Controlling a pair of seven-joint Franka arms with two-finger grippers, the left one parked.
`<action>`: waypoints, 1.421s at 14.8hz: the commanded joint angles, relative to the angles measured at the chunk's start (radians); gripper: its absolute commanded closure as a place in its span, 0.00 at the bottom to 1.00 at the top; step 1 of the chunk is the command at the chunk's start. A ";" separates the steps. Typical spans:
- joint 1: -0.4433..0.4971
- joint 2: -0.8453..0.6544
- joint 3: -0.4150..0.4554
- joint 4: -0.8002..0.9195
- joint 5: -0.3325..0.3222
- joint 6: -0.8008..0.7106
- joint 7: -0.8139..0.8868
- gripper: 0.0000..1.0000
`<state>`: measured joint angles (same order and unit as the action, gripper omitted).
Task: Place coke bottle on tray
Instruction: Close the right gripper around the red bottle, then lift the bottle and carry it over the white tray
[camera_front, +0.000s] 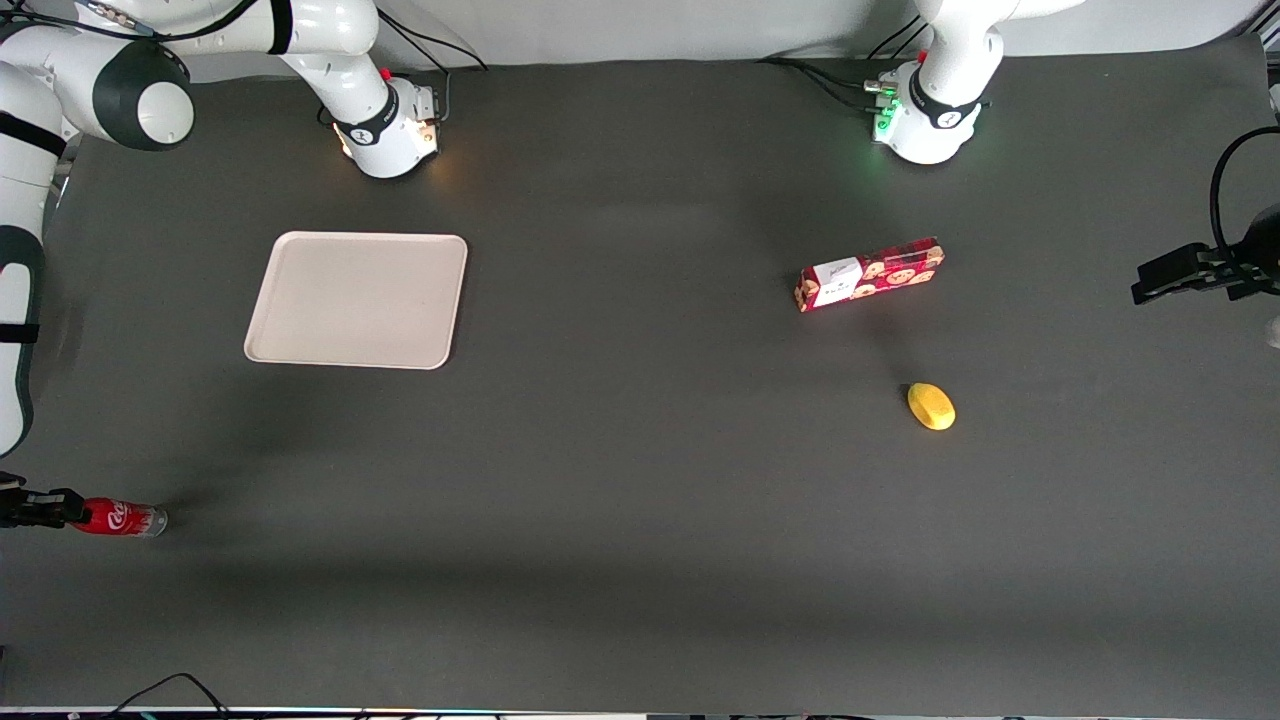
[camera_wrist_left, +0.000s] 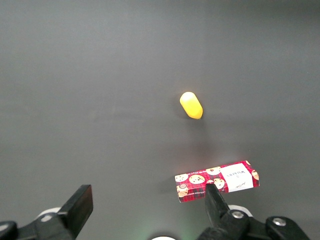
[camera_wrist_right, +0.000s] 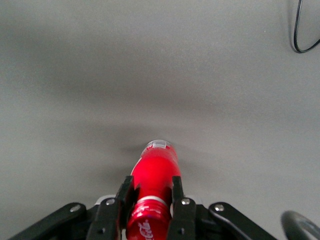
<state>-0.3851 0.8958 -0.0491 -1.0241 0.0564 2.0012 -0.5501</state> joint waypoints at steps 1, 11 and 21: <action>0.002 -0.014 0.003 -0.007 0.017 0.007 -0.028 1.00; 0.070 -0.296 -0.003 -0.062 -0.081 -0.244 0.136 1.00; 0.190 -0.798 0.006 -0.398 -0.130 -0.526 0.347 1.00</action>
<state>-0.2196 0.3393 -0.0462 -1.1147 -0.0662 1.4566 -0.2652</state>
